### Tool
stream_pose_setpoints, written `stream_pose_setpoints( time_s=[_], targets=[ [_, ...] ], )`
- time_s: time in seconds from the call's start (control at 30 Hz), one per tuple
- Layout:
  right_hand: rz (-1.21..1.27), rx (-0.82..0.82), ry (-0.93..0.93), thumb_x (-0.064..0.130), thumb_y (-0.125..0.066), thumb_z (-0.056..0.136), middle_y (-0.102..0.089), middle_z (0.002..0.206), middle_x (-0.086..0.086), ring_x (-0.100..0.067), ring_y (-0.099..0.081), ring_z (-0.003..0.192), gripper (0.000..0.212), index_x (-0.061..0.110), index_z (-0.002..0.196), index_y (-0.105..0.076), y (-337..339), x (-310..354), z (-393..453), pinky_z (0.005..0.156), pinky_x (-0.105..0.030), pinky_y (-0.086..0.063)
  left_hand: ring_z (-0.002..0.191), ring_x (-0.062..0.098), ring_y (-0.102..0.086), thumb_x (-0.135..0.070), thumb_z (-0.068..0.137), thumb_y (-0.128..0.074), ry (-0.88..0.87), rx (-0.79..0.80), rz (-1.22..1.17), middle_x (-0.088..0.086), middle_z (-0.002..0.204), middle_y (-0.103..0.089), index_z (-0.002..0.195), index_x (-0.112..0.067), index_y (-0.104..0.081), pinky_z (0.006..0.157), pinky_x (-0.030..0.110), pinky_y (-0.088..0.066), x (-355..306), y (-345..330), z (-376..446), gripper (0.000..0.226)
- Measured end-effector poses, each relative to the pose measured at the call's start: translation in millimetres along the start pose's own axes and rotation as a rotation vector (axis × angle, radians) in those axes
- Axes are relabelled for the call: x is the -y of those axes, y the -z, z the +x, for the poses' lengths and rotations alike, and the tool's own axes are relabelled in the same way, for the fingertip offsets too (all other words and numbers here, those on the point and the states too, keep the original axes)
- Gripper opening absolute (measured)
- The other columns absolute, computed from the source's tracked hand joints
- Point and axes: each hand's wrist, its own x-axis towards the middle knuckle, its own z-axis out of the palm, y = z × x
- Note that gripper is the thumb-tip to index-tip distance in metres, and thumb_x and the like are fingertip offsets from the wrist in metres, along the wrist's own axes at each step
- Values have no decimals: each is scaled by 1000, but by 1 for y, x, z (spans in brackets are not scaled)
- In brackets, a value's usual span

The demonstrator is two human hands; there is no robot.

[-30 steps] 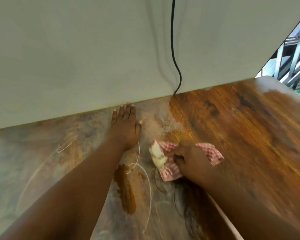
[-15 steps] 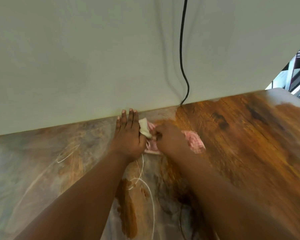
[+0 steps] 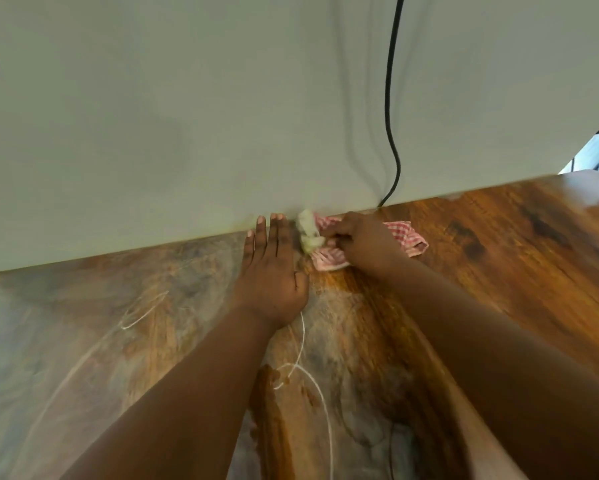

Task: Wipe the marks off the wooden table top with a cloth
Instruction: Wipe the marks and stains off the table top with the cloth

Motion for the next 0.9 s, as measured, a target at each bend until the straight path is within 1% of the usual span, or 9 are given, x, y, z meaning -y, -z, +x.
stream_pose_setpoints(
  time_s=[0.07,0.1,0.2,0.33,0.43,0.53,0.6,0.7,0.9],
  targets=[
    [-17,127,-8,7,-59,81,-66,111,-1,-19,-58,97,31,28,99,-73,16,-17,2,76,-24,-37,144,23,23,-30,93,-33,-6,-7,-13,12,159,16,147,-6,19,116,35,17,1,1,-1,79],
    [-17,110,-71,8,-59,81,-66,110,1,-16,-57,95,30,29,97,-73,21,-25,8,76,-24,-38,144,22,24,-29,94,-34,-8,-12,-18,12,159,16,147,-6,20,116,35,17,1,1,-1,79],
    [-85,-102,-256,6,-55,80,-66,108,-3,-25,-59,97,30,24,98,-71,13,-25,27,80,-30,-46,144,22,25,-30,94,-33,0,-9,-23,12,159,17,147,-6,21,117,36,16,-1,2,-2,79],
    [-85,-289,-246,4,-50,80,-70,102,-9,-33,-60,91,34,18,102,-71,-5,-11,23,78,-36,-49,144,21,25,-31,94,-33,-3,0,-20,11,159,17,147,-7,20,117,37,15,0,0,-1,79],
    [9,-202,-153,4,-53,79,-68,113,-9,-31,-59,102,39,20,110,-69,-10,1,18,89,-36,-45,144,21,24,-33,94,-33,8,3,-15,11,159,17,148,-8,19,116,35,17,1,-1,-1,79],
    [-35,-49,106,7,-55,78,-69,111,-10,-30,-60,99,37,21,110,-70,-32,42,23,86,-37,-46,146,23,19,-35,90,-28,22,-24,-23,12,160,14,149,-7,14,117,36,15,-1,-1,0,78],
    [-124,14,180,8,-53,80,-68,111,-9,-31,-60,98,36,20,109,-70,-34,54,31,83,-38,-48,146,24,17,-34,86,-28,30,-47,-41,13,160,13,150,-7,12,118,36,12,-2,1,-2,80],
    [-84,76,84,5,-52,82,-66,117,-2,-24,-59,103,40,27,109,-69,-20,35,41,87,-36,-49,146,23,18,-34,84,-22,21,-66,-49,13,160,14,149,-6,13,118,34,12,-2,2,-4,79],
    [-146,-172,-70,12,-55,80,-67,106,-5,-32,-56,95,35,27,108,-69,-38,48,32,80,-34,-45,146,25,18,-30,83,-28,7,-83,-64,15,159,15,149,-5,13,118,35,14,-3,2,-3,83]
  ],
)
